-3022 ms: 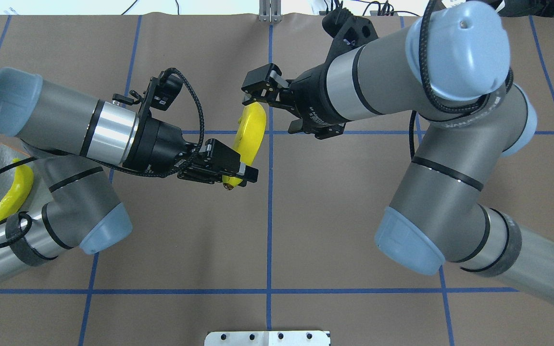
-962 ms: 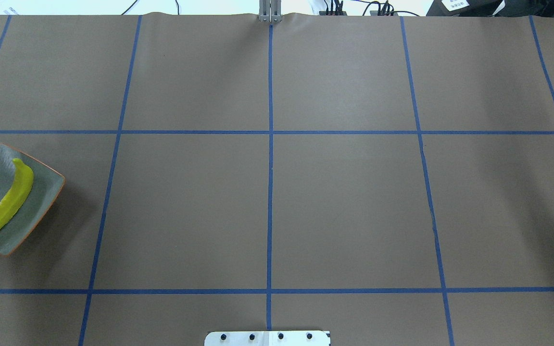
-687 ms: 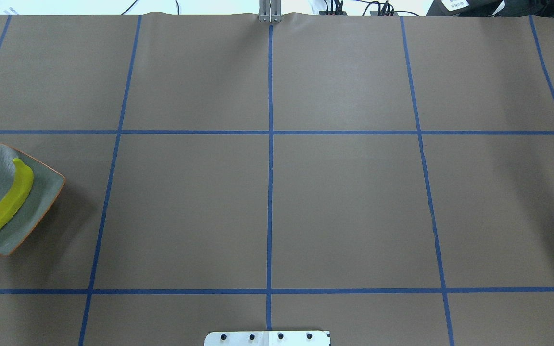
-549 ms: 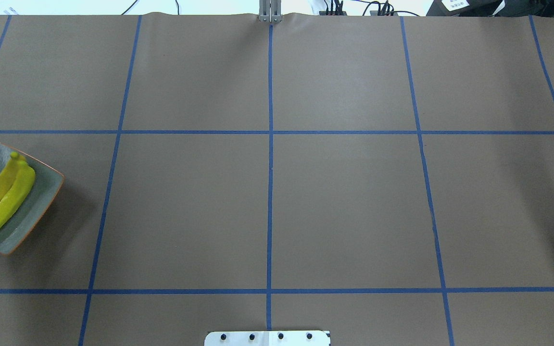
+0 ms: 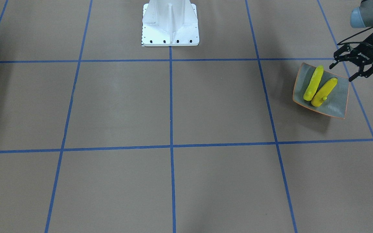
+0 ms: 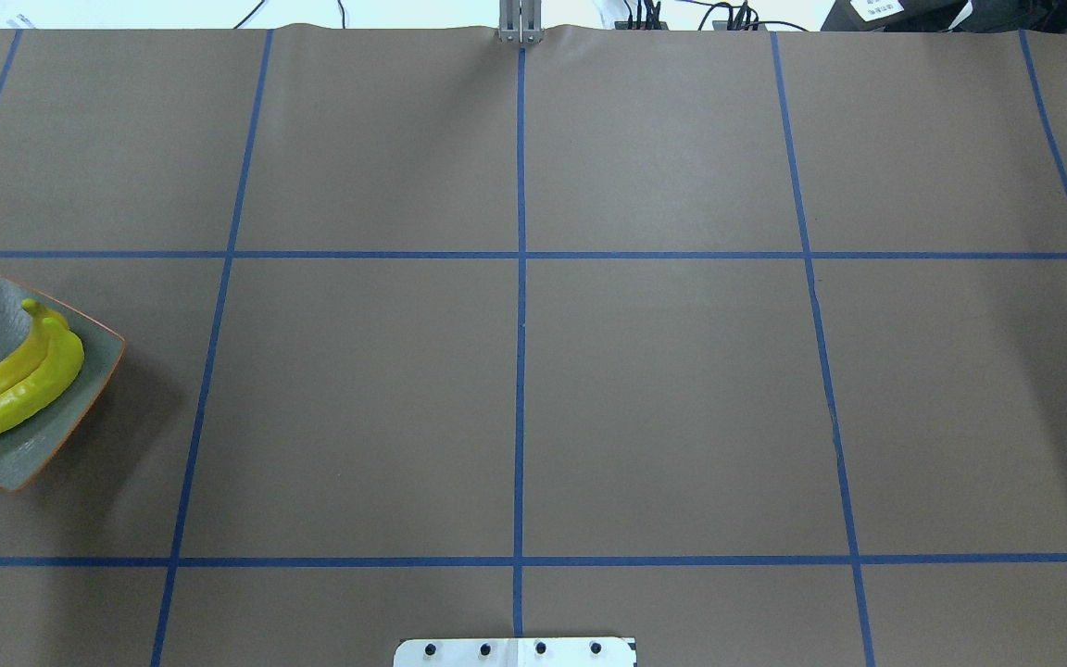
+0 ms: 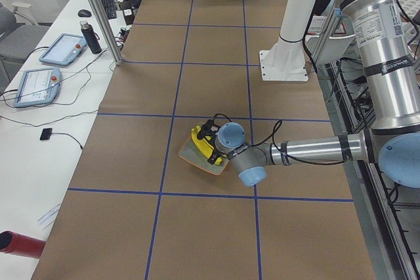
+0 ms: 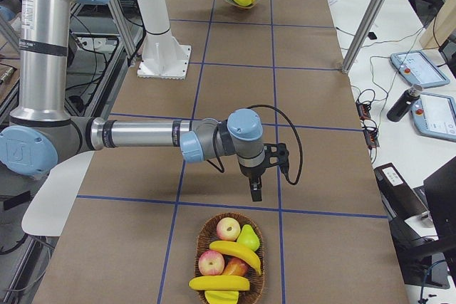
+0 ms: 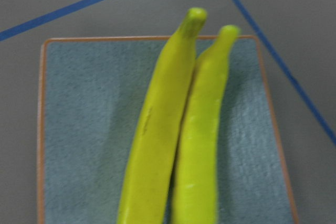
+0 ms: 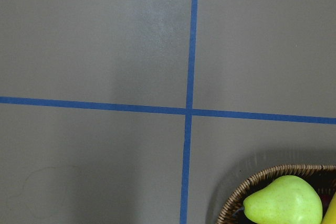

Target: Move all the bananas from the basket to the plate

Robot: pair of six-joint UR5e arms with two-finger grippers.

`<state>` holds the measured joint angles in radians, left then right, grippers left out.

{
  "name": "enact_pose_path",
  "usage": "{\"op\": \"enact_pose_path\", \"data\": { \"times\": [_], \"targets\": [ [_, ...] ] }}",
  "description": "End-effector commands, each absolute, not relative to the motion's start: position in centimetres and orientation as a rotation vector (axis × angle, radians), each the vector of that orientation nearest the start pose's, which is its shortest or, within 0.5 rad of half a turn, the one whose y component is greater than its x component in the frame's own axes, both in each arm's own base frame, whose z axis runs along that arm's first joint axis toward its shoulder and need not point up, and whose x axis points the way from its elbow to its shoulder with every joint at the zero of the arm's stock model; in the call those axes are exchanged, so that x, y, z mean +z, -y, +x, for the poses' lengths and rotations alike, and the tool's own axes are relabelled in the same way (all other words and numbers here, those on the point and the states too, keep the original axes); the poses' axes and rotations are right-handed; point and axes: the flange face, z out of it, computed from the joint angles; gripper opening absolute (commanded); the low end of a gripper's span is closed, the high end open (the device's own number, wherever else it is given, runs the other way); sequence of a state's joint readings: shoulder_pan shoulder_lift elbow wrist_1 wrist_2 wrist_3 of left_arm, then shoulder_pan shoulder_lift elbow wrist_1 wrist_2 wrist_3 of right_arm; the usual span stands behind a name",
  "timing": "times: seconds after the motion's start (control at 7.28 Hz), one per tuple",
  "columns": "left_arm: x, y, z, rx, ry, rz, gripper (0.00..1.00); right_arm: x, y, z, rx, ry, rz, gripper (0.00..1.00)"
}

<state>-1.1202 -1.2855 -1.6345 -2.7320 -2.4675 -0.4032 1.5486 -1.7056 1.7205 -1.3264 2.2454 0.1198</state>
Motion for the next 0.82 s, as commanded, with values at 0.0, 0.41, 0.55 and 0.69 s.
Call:
{"op": "enact_pose_path", "data": {
  "times": [0.0, 0.41, 0.55, 0.69],
  "targets": [
    [58.3, 39.5, 11.5, 0.464, -1.16, 0.472, 1.0, 69.7, 43.6, 10.3, -0.041, 0.662, 0.166, 1.0],
    [57.3, 40.7, 12.0, 0.472, -1.161, 0.494, 1.0, 76.1, 42.1, 12.8, -0.034, 0.65, 0.094, 0.99],
    [57.1, 40.8, 12.1, 0.473, -1.161, 0.497, 1.0, 76.1, 44.3, 13.0, 0.064, 0.647, 0.065, 0.97],
    [57.0, 40.8, 12.0, 0.473, -1.16, 0.503, 1.0, 76.2, 45.4, 13.0, 0.126, 0.648, 0.041, 0.94]
  ]
}}
